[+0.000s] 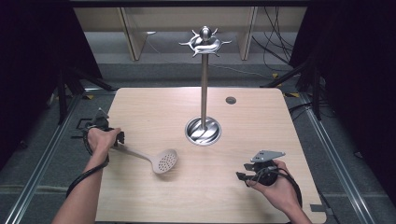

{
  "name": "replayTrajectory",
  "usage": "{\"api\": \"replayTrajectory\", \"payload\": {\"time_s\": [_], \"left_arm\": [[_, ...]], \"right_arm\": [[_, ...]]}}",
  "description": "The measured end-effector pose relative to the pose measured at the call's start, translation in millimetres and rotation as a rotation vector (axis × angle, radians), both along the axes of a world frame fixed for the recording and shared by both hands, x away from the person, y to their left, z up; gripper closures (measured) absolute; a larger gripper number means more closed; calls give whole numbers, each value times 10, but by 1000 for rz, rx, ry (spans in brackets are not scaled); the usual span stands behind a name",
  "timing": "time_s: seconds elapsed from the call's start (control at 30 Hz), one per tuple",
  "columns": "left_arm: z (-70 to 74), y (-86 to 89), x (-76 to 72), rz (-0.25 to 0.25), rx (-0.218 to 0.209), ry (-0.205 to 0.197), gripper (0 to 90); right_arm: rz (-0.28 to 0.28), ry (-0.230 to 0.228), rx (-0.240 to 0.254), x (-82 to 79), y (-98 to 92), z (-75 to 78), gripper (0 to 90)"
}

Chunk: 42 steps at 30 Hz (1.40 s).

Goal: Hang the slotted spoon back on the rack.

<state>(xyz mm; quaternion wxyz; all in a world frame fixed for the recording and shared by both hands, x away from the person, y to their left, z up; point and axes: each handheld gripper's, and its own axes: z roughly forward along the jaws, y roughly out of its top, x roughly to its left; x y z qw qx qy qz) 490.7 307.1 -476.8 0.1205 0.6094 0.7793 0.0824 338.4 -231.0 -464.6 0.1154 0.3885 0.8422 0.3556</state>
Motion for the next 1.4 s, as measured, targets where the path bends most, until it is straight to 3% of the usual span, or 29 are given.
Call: {"api": "replayTrajectory", "payload": {"time_s": [0.27, 0.33, 0.63, 0.7, 0.73, 0.77, 0.93, 1.17, 1.2, 1.23, 1.4], "left_arm": [[-80, -11, 18, 29, -40, 23, 281], [-103, -10, 23, 35, -48, 28, 281], [-94, -21, 52, 40, -41, 56, 301], [-91, -20, 60, 24, -41, 62, 306], [-89, -18, 63, 18, -46, 63, 311], [-87, -17, 66, 11, -48, 66, 319], [-77, -37, 86, -19, -50, 71, 376], [-54, -80, 103, -89, -61, 92, 521], [-54, -89, 103, -96, -58, 92, 535], [-56, -95, 104, -102, -62, 89, 543], [-48, -167, 104, -152, -72, 91, 613]], "right_arm": [[7, 10, -6, -2, -10, 12, 515], [-5, 12, 15, -10, 7, 7, 515], [1, 18, 18, -13, 10, 8, 514], [7, -2, 4, -4, 6, -6, 514], [8, 33, -7, -15, 4, 23, 514], [14, 15, -4, -10, 7, 7, 514], [11, 34, -1, -22, 20, 20, 514], [15, 30, -6, -22, 22, 17, 514], [19, 4, 4, -17, 34, -11, 514], [10, 23, 10, -27, 41, 1, 514], [14, 22, 7, -23, 40, -1, 514]]}}
